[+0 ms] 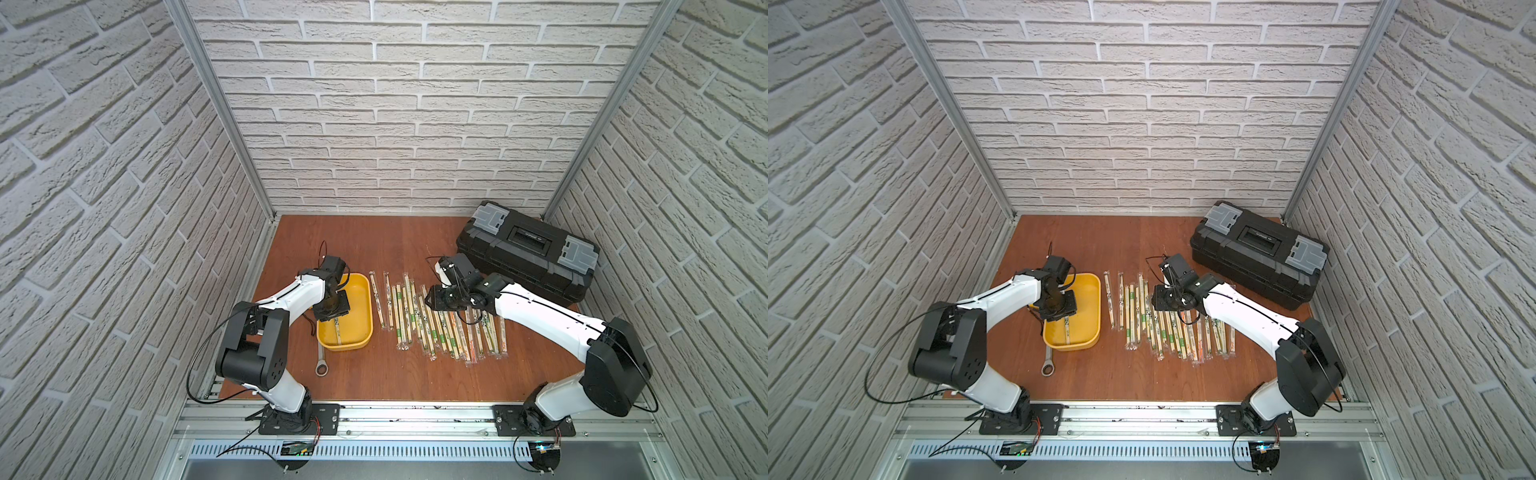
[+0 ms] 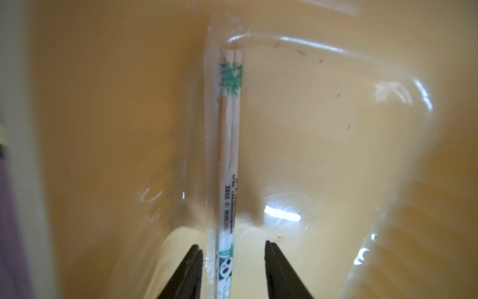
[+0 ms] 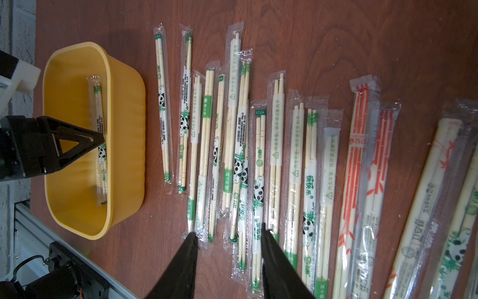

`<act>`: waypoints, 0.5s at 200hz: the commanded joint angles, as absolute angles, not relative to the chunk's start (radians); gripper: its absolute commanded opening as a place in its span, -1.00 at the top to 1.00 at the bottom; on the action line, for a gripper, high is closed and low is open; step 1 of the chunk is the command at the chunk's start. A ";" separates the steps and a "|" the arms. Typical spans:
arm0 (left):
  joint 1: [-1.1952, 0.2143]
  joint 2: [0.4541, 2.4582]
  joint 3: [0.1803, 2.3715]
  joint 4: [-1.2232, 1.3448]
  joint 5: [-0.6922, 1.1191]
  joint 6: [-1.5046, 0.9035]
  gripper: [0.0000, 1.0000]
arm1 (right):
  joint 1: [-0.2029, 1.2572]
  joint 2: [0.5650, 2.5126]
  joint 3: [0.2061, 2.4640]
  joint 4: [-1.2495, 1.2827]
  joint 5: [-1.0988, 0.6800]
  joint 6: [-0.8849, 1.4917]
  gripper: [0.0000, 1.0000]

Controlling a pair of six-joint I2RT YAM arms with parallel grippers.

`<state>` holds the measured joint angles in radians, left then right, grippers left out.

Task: Take the paired disposable chopsticks out of the storage box
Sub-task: Pick up the paired disposable chopsticks from the storage box.

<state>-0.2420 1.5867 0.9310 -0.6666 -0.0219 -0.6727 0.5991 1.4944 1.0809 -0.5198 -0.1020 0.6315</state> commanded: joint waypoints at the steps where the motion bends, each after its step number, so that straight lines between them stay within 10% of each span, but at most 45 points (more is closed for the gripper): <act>1: -0.230 1.605 0.905 -0.633 -0.002 -0.661 0.13 | 0.594 1.499 1.109 -0.517 -0.100 0.621 0.16; 100: -0.224 1.641 0.897 -0.603 0.031 -0.663 0.84 | 0.594 1.489 1.121 -0.531 -0.095 0.623 0.16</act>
<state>-0.2298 1.6245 0.9100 -0.6025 0.0219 -0.6697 0.5991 1.4994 1.0954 -0.5243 -0.1013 0.6319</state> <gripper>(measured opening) 0.115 0.419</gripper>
